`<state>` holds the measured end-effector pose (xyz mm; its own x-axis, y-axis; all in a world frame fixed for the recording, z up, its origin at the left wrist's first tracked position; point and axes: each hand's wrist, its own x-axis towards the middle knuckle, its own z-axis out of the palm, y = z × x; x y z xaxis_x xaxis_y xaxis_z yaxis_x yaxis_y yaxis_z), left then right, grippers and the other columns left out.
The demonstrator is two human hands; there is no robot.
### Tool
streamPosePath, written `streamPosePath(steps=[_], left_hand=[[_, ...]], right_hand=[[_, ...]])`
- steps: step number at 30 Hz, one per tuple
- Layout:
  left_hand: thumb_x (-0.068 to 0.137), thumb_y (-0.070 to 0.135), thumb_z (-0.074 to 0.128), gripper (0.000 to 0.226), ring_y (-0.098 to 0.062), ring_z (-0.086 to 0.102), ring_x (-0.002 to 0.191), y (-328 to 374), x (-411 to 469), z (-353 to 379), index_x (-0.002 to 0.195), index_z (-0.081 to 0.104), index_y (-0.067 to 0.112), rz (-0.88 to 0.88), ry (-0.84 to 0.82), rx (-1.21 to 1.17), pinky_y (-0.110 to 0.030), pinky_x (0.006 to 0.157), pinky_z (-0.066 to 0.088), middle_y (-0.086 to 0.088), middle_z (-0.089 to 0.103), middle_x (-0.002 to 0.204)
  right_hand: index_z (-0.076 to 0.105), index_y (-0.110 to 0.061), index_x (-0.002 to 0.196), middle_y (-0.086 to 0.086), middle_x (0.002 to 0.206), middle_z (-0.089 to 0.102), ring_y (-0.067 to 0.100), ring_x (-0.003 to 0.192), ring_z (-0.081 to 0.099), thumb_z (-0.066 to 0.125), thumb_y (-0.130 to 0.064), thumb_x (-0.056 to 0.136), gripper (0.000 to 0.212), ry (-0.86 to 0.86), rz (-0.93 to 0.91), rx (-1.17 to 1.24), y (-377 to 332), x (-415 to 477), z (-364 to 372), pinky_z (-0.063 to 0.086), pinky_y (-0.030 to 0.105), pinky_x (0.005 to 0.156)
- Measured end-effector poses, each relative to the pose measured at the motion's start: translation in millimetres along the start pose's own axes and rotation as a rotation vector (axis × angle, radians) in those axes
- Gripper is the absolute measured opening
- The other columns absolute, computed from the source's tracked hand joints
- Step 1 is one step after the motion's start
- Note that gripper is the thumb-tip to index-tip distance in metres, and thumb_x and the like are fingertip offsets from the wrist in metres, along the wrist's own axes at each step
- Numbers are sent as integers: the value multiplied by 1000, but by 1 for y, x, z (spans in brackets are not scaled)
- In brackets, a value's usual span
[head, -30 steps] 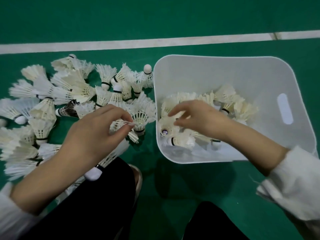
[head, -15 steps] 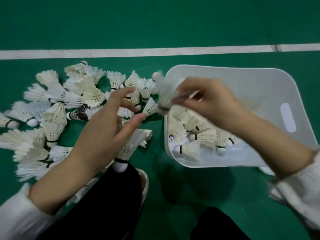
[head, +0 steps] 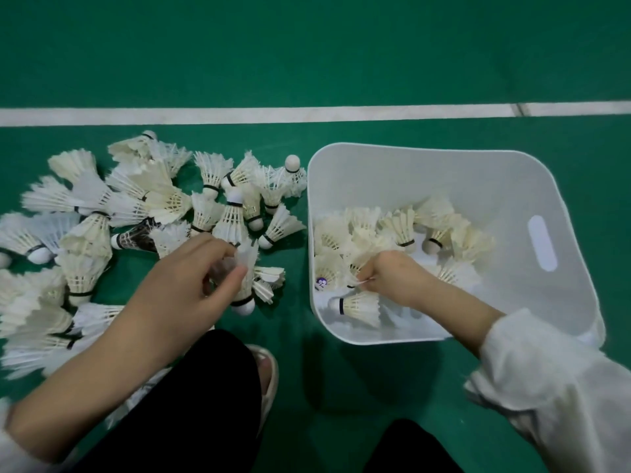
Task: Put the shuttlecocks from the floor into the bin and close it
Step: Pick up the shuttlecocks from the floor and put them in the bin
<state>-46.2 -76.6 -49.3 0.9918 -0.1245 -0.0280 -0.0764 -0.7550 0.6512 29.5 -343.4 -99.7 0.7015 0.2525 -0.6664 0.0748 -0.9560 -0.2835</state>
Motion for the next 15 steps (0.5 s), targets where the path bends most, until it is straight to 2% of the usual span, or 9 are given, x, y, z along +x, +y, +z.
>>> streamPosePath(steps=[4,6,9,12,15], left_hand=[[85,39,59,17,-2,52,77,2,3,3,79,55,23,9,-9,0,-6,66,36,14,51,79],[84,33,56,8,1,53,80,7,5,4,81,56,25,28,-5,-21,-5,68,36,15,52,82],[85,28,60,6,2,52,79,11,7,6,82,61,23,65,10,-20,-5,69,34,12,52,83],[84,30,61,16,-6,46,79,10,8,5,85,67,16,111,24,64,-10,72,31,10,52,82],[85,33,62,19,-8,42,81,12,8,3,85,68,15,124,23,88,-7,77,30,10,52,82]], right_hand=[[63,-11,117,3,127,60,19,117,53,59,-10,87,29,-74,-8,-50,0,7,1,37,23,97],[56,-11,124,4,134,53,19,123,48,60,-7,86,38,-109,-14,-28,-1,1,0,35,24,99],[50,-15,130,1,140,47,18,128,44,63,-8,84,48,-135,-41,42,0,-8,-3,33,25,100],[53,-21,127,-3,139,49,15,125,46,65,-14,84,45,-82,-44,50,-1,-17,-15,34,23,95],[57,-23,122,-5,130,56,13,115,54,62,-17,87,36,43,-41,-27,-9,-30,-35,37,25,95]])
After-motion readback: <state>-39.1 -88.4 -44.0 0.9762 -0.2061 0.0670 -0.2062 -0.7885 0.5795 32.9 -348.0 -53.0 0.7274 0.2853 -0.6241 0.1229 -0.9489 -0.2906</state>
